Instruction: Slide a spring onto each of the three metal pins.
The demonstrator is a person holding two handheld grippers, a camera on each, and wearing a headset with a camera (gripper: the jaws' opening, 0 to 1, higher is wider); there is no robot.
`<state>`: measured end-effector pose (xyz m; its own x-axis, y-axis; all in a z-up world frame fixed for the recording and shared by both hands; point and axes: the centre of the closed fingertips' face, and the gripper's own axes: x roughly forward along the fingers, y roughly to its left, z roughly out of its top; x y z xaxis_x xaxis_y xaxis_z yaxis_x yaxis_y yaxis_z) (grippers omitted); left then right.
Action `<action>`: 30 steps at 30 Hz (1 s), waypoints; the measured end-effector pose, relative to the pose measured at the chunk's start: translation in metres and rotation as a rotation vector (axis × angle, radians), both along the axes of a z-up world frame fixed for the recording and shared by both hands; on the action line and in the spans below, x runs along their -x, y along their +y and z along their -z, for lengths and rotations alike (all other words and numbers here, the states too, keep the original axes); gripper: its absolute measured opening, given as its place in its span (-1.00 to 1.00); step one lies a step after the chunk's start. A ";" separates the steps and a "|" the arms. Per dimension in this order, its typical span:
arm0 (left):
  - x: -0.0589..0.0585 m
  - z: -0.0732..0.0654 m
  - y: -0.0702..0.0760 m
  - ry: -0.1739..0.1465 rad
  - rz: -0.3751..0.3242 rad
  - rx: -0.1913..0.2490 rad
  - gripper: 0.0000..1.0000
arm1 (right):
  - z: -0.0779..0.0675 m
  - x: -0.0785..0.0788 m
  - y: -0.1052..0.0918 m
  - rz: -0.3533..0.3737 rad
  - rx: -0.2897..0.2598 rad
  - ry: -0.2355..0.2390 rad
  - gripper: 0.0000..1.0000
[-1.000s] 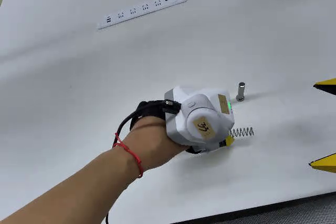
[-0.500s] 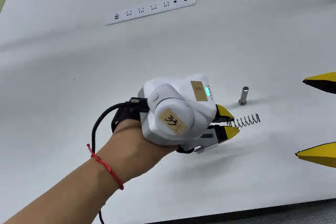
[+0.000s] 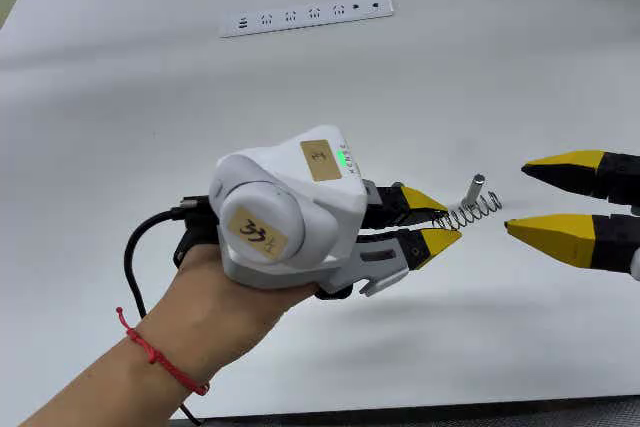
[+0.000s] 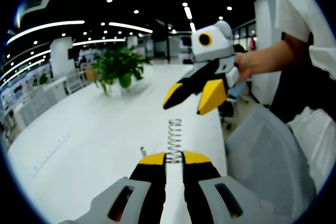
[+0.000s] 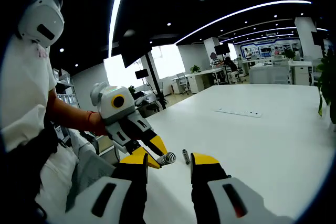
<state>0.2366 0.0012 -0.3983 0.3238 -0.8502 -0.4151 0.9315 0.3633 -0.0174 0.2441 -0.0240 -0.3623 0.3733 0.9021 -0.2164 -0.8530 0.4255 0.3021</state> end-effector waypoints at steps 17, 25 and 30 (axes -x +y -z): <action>0.001 -0.030 0.004 0.026 -0.078 0.184 -0.79 | -0.024 0.000 0.026 0.025 -0.147 0.095 -0.64; 0.004 -0.034 0.003 0.035 -0.078 0.212 -0.79 | -0.029 0.003 0.031 0.016 -0.157 0.099 -0.76; 0.006 -0.034 0.004 0.038 -0.074 0.218 -0.78 | -0.030 0.005 0.033 -0.001 -0.147 0.097 -0.77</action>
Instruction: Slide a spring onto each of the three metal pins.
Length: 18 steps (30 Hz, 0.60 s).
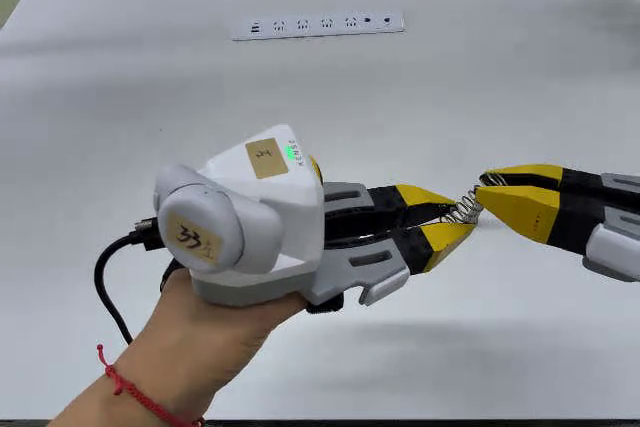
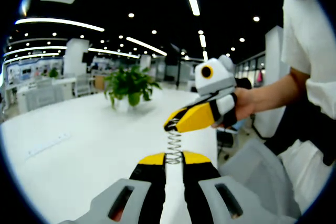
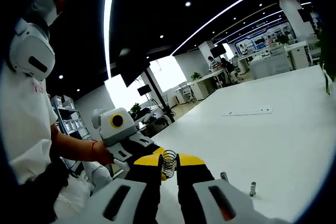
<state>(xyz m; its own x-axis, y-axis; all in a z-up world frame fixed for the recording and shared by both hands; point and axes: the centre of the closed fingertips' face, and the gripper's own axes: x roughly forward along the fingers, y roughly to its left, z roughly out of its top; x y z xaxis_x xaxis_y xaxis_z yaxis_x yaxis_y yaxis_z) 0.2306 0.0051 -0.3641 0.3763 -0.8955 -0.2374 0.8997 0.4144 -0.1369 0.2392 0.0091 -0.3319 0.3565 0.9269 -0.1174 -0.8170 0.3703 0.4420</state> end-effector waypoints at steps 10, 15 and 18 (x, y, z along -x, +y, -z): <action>0.005 0.004 -0.001 0.005 0.018 -0.011 -0.78 | 0.003 0.007 0.002 -0.032 0.037 -0.009 -0.77; 0.006 0.008 -0.001 0.011 0.026 -0.020 -0.77 | 0.004 0.009 0.003 -0.051 0.065 -0.023 -0.77; 0.007 0.010 0.000 0.015 0.028 -0.027 -0.74 | 0.004 0.010 0.004 -0.068 0.093 -0.036 -0.77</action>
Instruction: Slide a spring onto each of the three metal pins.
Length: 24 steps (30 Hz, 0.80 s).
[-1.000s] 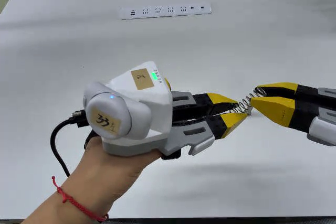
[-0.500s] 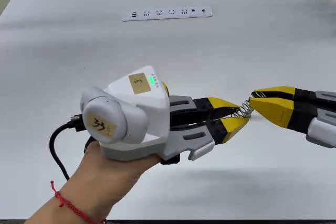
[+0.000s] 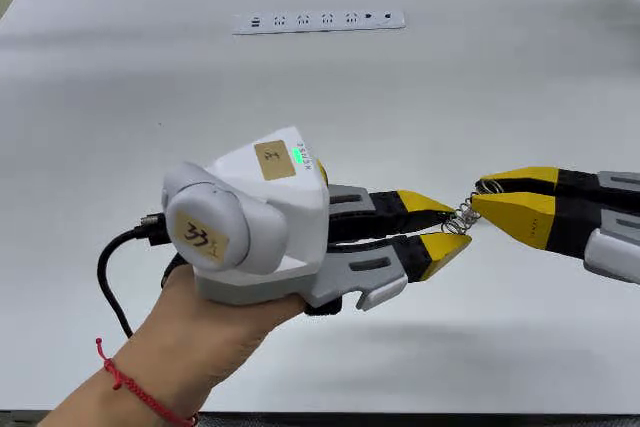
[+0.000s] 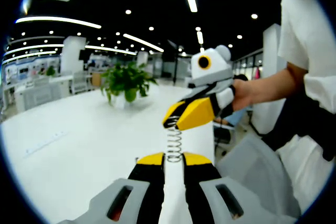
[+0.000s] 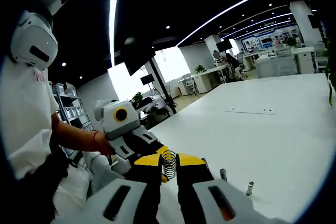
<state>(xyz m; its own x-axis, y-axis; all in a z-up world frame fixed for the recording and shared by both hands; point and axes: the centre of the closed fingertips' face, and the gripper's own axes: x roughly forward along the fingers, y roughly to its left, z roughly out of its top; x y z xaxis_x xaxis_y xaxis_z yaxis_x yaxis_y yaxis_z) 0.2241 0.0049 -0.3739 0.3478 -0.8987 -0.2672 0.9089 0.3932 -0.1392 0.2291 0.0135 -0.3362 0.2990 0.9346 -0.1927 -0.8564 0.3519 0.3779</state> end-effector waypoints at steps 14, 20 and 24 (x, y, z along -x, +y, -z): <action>0.003 0.004 -0.001 0.004 0.019 -0.009 -0.70 | -0.003 0.008 0.010 -0.093 0.113 -0.092 -0.77; 0.006 0.005 -0.001 0.003 0.025 -0.008 -0.72 | -0.003 0.010 0.012 -0.111 0.136 -0.112 -0.77; 0.006 0.005 -0.001 0.002 0.026 -0.009 -0.75 | -0.003 0.011 0.013 -0.119 0.144 -0.117 -0.77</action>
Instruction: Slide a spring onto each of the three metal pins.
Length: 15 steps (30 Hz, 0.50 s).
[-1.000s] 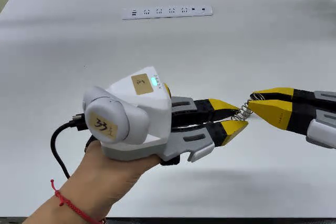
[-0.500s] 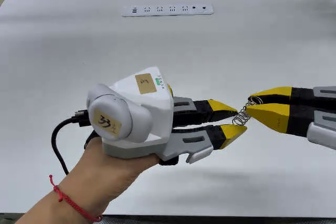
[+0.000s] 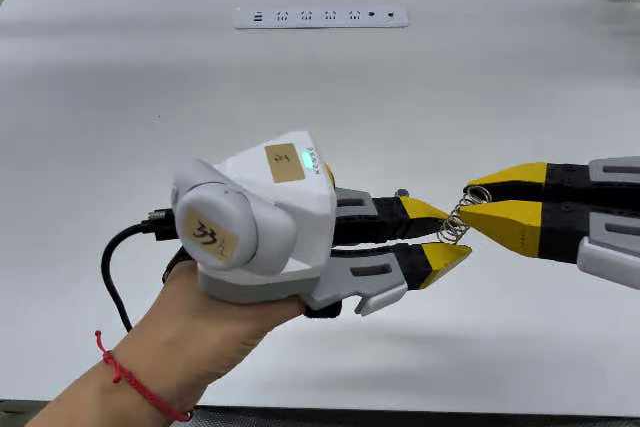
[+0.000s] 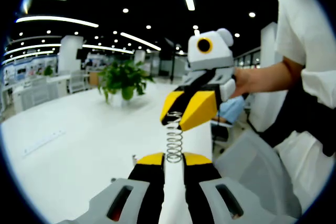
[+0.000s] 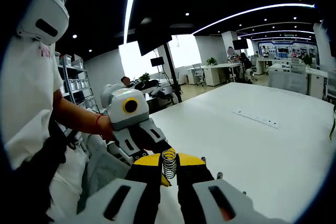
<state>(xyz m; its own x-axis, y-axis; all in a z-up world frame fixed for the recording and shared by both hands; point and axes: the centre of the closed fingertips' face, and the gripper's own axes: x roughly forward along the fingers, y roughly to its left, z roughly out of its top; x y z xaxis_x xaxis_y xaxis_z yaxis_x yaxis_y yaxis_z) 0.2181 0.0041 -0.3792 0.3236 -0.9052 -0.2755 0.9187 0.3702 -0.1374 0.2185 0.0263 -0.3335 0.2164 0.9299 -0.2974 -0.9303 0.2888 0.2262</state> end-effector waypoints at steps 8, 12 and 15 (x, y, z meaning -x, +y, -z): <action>0.001 0.000 0.000 -0.001 0.002 0.000 -0.77 | 0.001 0.000 0.000 -0.006 0.014 -0.007 -0.77; 0.001 0.000 -0.001 0.000 0.004 0.000 -0.77 | 0.001 0.001 -0.001 -0.012 0.023 -0.012 -0.77; 0.001 0.000 -0.002 0.002 0.004 0.004 -0.77 | 0.001 0.001 -0.001 -0.014 0.027 -0.014 -0.77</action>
